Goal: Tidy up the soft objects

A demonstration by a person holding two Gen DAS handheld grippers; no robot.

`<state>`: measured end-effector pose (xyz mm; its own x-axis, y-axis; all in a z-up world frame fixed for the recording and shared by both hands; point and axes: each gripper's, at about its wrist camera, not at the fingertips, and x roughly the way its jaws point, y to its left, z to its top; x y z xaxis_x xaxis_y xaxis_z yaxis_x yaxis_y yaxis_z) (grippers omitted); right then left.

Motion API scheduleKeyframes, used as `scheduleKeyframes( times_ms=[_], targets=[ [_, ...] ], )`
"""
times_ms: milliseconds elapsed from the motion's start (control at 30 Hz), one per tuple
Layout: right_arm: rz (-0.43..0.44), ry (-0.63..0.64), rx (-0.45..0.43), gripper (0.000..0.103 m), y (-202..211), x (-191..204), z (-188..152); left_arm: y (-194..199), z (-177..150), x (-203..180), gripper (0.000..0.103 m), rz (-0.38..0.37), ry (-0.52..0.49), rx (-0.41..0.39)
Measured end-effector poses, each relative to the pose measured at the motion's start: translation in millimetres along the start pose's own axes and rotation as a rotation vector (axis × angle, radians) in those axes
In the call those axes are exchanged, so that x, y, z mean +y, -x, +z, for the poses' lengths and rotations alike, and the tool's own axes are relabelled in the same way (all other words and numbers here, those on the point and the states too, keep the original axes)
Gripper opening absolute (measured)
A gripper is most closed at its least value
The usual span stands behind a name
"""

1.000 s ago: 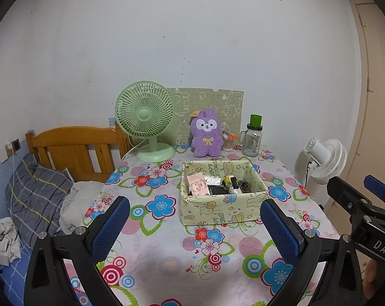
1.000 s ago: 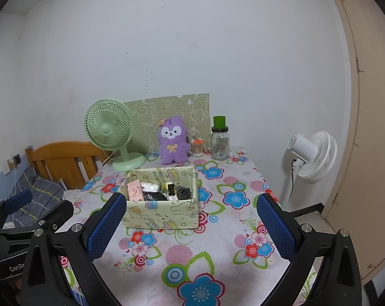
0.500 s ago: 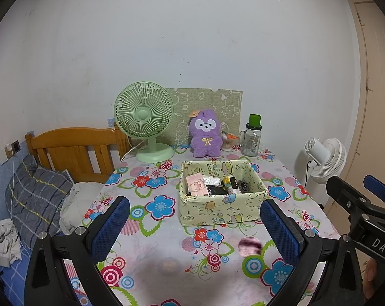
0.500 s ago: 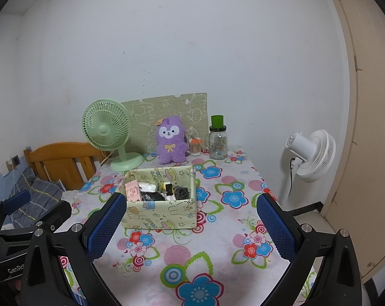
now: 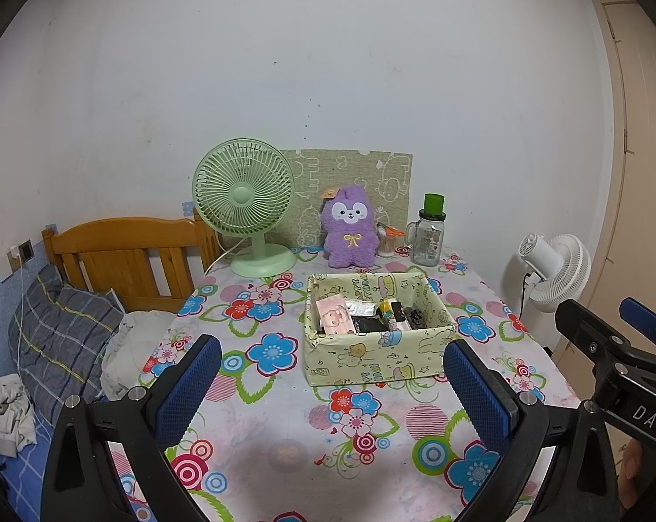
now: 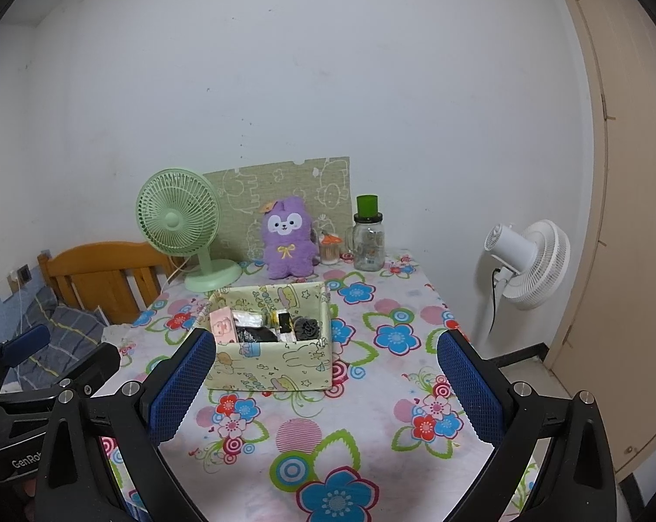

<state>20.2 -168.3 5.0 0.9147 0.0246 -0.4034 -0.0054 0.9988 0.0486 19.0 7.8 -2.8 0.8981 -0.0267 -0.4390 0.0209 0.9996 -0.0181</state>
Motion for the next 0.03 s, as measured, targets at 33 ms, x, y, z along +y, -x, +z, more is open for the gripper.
scheduleKeyframes(
  times_ms=[33],
  targets=[
    [0.000,0.000,0.000,0.103,-0.3,0.1,-0.2,-0.4,-0.5,0.0,0.103,0.000,0.001,0.000]
  ],
)
